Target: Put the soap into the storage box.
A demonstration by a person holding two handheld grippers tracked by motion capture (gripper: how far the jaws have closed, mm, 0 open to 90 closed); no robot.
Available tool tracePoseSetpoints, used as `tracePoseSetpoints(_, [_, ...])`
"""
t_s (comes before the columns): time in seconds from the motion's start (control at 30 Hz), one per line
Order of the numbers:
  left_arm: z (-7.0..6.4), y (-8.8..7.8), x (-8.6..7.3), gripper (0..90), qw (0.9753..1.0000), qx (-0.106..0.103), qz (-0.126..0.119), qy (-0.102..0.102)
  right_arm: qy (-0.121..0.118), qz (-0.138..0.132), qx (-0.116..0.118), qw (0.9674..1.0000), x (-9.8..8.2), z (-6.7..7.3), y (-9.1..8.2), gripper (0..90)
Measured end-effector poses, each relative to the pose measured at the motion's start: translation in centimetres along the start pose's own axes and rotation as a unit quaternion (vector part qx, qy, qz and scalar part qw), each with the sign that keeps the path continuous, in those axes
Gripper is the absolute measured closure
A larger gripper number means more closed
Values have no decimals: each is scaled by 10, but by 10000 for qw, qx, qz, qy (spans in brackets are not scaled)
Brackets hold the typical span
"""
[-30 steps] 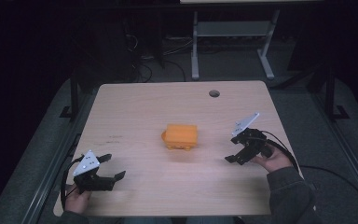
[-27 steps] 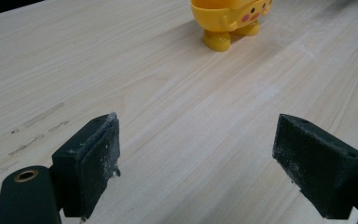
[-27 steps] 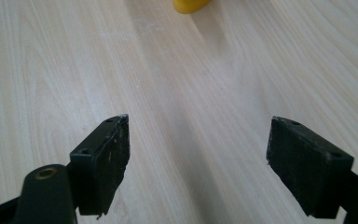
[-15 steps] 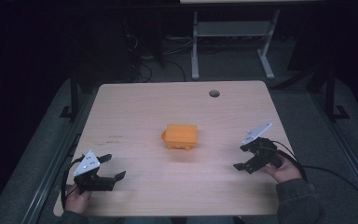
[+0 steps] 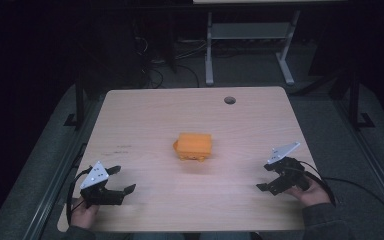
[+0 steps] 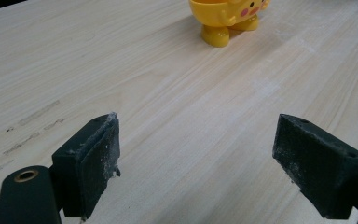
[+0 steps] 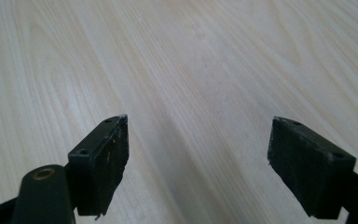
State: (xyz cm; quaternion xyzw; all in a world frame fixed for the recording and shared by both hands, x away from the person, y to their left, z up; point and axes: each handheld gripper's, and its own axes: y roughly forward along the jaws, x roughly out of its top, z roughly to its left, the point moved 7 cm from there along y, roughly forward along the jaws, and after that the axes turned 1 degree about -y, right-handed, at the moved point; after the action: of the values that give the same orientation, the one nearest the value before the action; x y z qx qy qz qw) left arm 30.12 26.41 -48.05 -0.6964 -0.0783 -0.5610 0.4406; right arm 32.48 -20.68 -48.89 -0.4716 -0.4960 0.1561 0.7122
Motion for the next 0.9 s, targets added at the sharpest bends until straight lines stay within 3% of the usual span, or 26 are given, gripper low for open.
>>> tracePoseSetpoints(0.63, [-1, 0, 0, 143, 10000, 1, 5, -32, 106, -169, -173, 9997, -22, 20, -1, 194])
tracePoseSetpoints(0.83, [-2, 0, 0, 143, 10000, -47, 5, 22, 266, -182, -204, 9993, -32, 31, 3, 211])
tracePoseSetpoints(0.9, [-2, 0, 1, 143, 10000, -49, -16, 9, 312, -296, -237, 9988, -31, 34, 1, 187])
